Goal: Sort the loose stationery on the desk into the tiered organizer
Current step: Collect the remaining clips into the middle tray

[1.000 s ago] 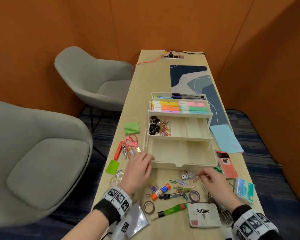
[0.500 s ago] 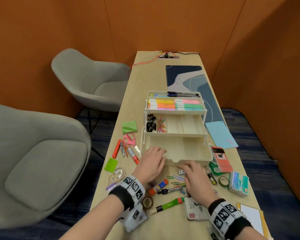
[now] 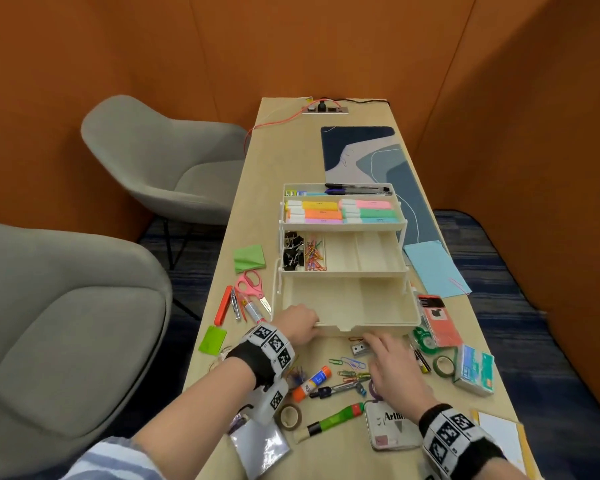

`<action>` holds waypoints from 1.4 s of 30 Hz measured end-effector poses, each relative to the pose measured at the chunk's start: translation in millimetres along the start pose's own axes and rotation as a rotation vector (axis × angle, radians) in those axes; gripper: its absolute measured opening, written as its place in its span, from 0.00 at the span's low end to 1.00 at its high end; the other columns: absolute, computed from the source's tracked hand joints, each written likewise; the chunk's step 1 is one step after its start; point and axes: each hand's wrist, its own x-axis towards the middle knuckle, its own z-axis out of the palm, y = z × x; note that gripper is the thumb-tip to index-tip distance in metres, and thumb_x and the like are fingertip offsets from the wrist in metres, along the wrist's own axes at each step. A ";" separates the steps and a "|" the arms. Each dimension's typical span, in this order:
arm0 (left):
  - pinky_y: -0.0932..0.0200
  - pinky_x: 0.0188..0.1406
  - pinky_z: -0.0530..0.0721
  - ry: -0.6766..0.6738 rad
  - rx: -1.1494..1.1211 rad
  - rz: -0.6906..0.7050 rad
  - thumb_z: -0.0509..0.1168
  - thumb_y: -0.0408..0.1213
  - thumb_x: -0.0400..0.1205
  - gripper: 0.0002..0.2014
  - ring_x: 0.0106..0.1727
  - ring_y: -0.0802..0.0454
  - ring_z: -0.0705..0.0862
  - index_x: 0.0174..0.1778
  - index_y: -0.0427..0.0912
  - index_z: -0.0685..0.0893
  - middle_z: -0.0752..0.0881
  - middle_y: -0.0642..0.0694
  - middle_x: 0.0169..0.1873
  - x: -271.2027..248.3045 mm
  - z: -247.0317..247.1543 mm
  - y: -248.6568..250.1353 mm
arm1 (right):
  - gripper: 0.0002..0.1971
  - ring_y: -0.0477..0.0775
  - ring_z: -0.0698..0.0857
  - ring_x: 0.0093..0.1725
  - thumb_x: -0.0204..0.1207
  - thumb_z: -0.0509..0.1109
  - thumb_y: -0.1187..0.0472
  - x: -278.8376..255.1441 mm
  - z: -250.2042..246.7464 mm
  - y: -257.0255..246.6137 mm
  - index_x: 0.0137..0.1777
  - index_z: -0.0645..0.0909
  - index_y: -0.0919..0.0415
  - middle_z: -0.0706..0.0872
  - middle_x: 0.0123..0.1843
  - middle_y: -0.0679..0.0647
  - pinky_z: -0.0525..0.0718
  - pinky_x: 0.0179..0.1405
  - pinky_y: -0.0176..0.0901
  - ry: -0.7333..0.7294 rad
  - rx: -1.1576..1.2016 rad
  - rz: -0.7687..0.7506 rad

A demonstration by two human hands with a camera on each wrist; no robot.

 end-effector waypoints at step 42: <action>0.63 0.36 0.83 -0.056 -1.628 -0.125 0.56 0.20 0.82 0.13 0.36 0.54 0.82 0.56 0.33 0.83 0.86 0.43 0.38 -69.3 13.9 -26.0 | 0.19 0.50 0.72 0.65 0.80 0.62 0.61 14.4 14.4 9.5 0.72 0.74 0.54 0.75 0.68 0.50 0.74 0.61 0.37 -0.069 -0.169 -0.056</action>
